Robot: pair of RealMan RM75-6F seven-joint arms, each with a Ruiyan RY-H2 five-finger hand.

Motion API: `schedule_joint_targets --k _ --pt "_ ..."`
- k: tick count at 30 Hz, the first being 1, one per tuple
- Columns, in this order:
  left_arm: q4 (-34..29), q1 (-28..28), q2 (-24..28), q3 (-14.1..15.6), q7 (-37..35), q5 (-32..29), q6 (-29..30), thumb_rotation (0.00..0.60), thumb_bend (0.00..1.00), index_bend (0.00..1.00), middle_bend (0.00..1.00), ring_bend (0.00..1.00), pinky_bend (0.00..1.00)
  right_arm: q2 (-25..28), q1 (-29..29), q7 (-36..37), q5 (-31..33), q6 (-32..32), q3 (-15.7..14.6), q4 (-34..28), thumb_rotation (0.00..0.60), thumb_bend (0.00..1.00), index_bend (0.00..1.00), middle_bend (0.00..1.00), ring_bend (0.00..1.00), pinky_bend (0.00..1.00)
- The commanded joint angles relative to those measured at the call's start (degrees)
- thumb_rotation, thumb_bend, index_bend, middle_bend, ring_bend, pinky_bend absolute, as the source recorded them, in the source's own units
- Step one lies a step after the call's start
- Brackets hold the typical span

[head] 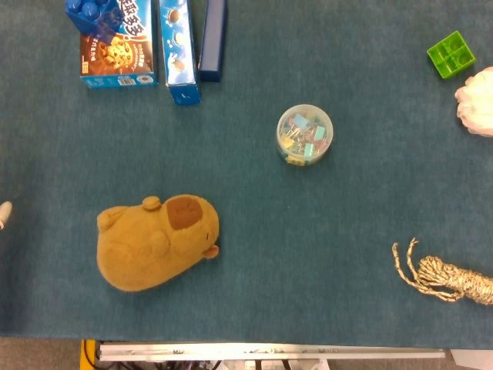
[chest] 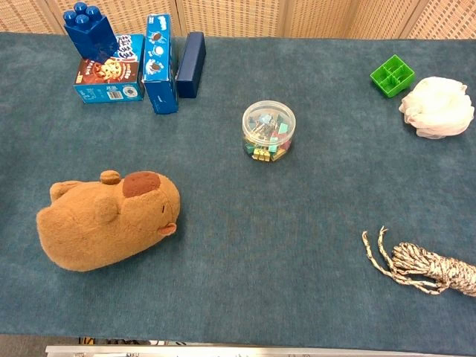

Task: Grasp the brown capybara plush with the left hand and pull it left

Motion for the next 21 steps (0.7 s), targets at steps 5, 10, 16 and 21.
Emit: schedule_joint_targets --k 5,10,16,21 --pt "-0.05 -0.28 0.25 0.11 -1.02 0.66 -0.23 0.600 0.22 0.19 0.14 0.09 0.00 0.73 0.09 0.75 0.10 -0.15 0.21 -0.75 0.600 0.25 0.32 0.39 0.28 0.23" --pt "-0.33 -1.64 1.63 0.11 -6.23 1.74 -2.17 0.600 0.22 0.19 0.14 0.09 0.00 2.48 0.73 0.07 -0.15 0.43 1.40 -2.37 0.600 0.25 0.32 0.39 0.28 0.23" --pt "1.16 -4.64 2.82 0.08 -12.82 3.55 -6.05 0.600 0.22 0.19 0.14 0.09 0.00 4.42 1.41 -1.41 0.41 0.53 2.68 -4.78 0.600 0.25 0.32 0.39 0.28 0.23" --pt "1.78 -7.64 3.60 0.46 -18.16 5.25 -9.96 0.577 0.18 0.19 0.14 0.09 0.00 5.23 1.59 -1.76 0.63 0.27 2.79 -6.11 0.600 0.25 0.32 0.39 0.28 0.23"
